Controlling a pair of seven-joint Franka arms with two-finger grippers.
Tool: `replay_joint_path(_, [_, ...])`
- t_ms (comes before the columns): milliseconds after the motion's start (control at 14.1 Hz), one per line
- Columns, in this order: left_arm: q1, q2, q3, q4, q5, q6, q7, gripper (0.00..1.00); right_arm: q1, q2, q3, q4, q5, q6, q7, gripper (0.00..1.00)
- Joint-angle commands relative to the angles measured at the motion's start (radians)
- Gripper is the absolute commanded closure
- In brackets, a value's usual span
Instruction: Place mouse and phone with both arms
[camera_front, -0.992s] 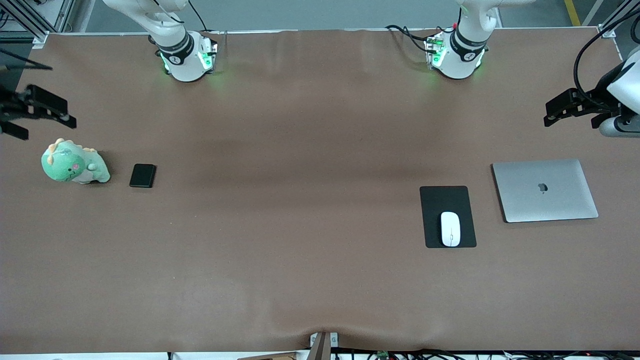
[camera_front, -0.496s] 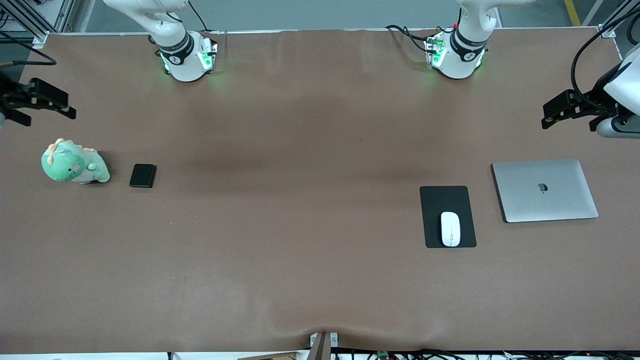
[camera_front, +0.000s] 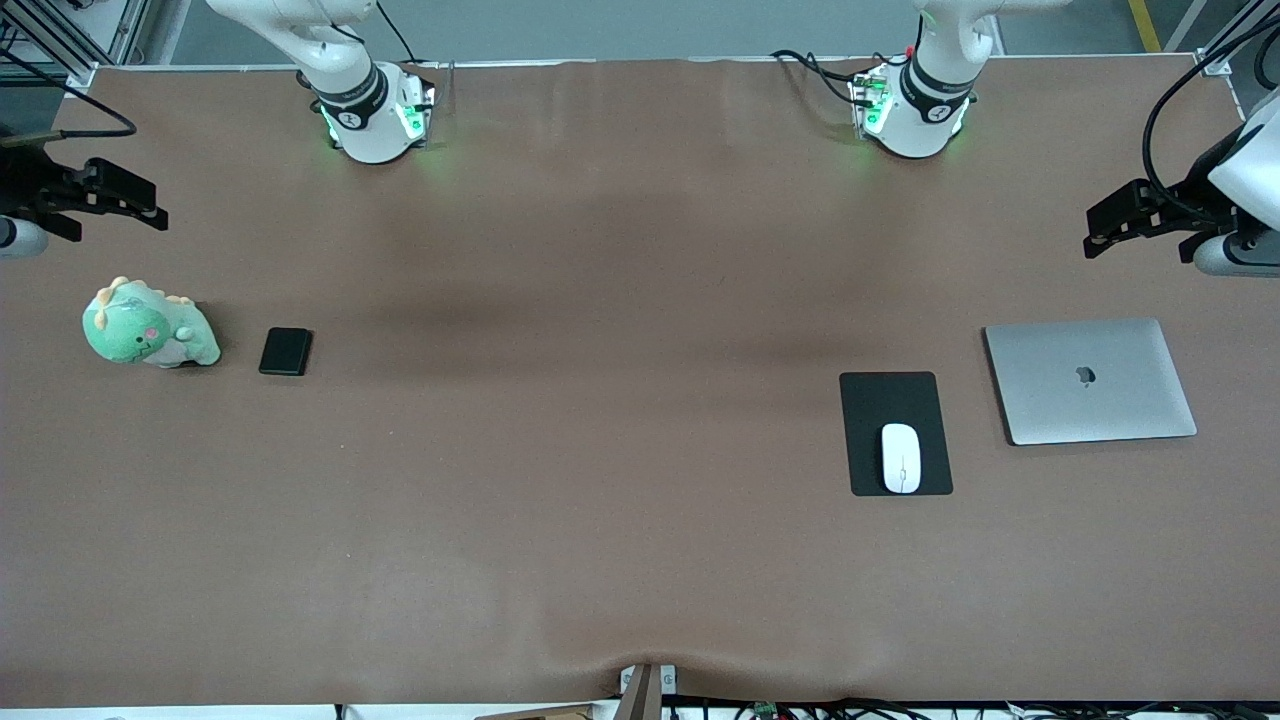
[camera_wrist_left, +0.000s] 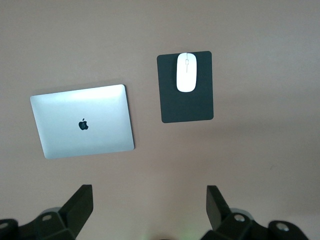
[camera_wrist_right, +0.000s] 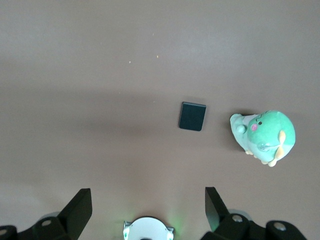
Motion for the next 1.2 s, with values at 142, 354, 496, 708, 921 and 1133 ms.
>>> replay_joint_path(142, [0.004, -0.008, -0.004, 0.000, -0.001, 0.003, 0.002, 0.00, 0.000, -0.021, -0.004, 0.020, 0.030, 0.001, -0.009, 0.00])
replay_joint_path(354, [0.006, -0.007, -0.001, 0.000, 0.001, 0.003, 0.002, 0.00, 0.003, -0.021, -0.004, 0.018, 0.027, 0.002, -0.012, 0.00])
replay_joint_path(496, [0.006, -0.005, 0.000, 0.000, -0.001, 0.003, 0.002, 0.00, 0.003, -0.021, -0.004, 0.015, 0.021, -0.001, -0.011, 0.00])
replay_joint_path(708, [0.006, -0.004, 0.003, 0.000, 0.001, 0.003, 0.000, 0.00, 0.003, -0.021, -0.005, 0.012, 0.010, -0.001, -0.011, 0.00])
replay_joint_path(921, [0.006, -0.004, 0.003, -0.001, 0.001, 0.003, 0.002, 0.00, 0.003, -0.021, -0.005, 0.010, 0.010, -0.004, -0.011, 0.00])
replay_joint_path(1133, [0.004, -0.004, 0.003, -0.001, 0.002, 0.003, 0.000, 0.00, 0.005, -0.021, -0.005, 0.010, 0.010, -0.004, -0.012, 0.00])
